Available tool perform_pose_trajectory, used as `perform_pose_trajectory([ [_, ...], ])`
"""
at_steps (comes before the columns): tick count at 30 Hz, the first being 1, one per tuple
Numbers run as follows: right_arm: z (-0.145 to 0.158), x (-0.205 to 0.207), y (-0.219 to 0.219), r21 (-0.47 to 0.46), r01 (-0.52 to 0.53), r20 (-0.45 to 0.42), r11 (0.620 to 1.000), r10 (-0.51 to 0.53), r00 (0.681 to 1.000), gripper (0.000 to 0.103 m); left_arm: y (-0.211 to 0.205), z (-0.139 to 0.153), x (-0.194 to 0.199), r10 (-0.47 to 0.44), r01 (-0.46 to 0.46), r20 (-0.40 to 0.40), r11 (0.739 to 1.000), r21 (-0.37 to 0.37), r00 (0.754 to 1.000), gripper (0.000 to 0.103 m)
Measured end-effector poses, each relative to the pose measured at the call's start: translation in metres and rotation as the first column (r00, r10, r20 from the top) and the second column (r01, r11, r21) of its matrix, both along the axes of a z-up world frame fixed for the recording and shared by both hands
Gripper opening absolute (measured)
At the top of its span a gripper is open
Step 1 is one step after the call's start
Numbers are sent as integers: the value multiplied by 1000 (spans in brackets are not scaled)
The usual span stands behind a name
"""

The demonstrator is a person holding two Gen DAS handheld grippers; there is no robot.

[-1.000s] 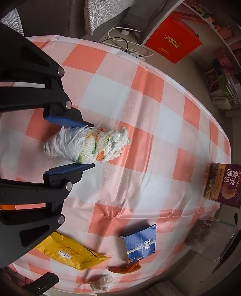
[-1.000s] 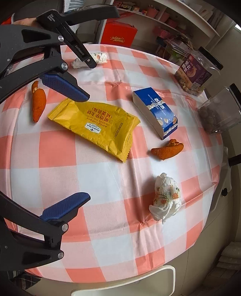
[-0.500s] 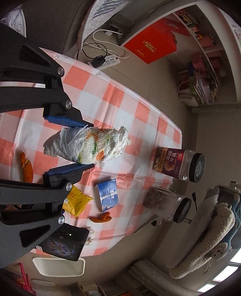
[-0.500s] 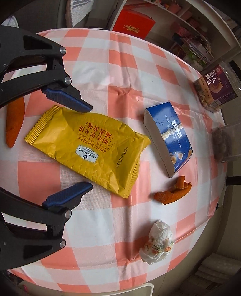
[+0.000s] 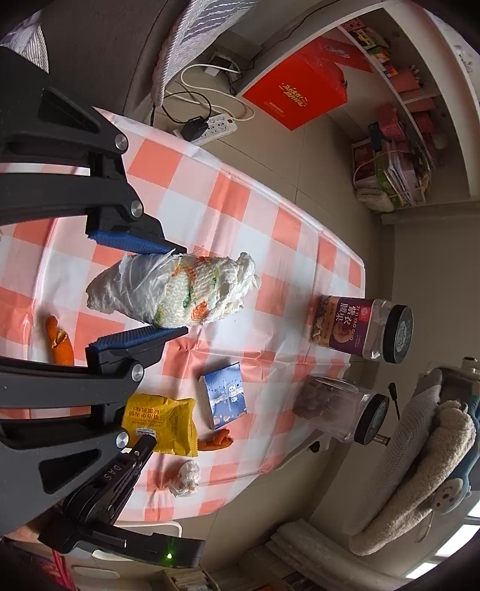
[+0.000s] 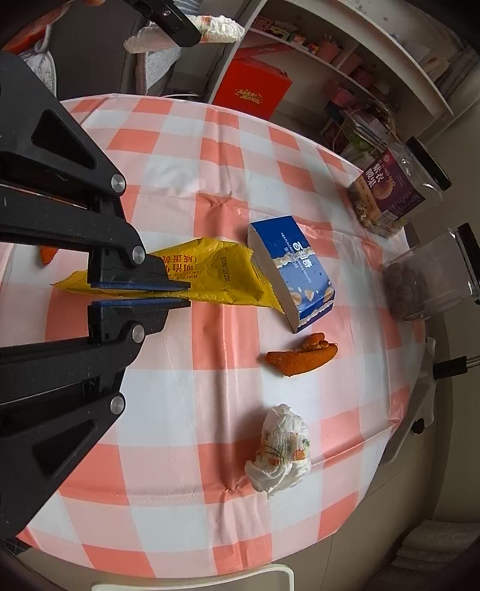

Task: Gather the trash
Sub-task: 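Grasp the yellow snack packet with the right tool and lift it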

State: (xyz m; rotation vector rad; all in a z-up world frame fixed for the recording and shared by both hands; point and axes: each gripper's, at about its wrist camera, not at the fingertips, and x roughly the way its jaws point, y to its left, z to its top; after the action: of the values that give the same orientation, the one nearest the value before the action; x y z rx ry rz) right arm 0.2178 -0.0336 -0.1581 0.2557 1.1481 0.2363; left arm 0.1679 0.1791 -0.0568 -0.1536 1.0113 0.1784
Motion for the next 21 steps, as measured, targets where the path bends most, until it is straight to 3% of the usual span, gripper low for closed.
perform_pose_trajectory([
  [10, 54, -14, -26, -48, -19, 168, 999, 26, 986, 2, -17, 6, 1, -30, 33, 44, 997, -75, 999, 36],
  [21, 87, -26, -78, -36, 43, 245, 998, -33, 969, 2, -51, 10, 8, -83, 88, 69, 993, -75, 994, 36],
])
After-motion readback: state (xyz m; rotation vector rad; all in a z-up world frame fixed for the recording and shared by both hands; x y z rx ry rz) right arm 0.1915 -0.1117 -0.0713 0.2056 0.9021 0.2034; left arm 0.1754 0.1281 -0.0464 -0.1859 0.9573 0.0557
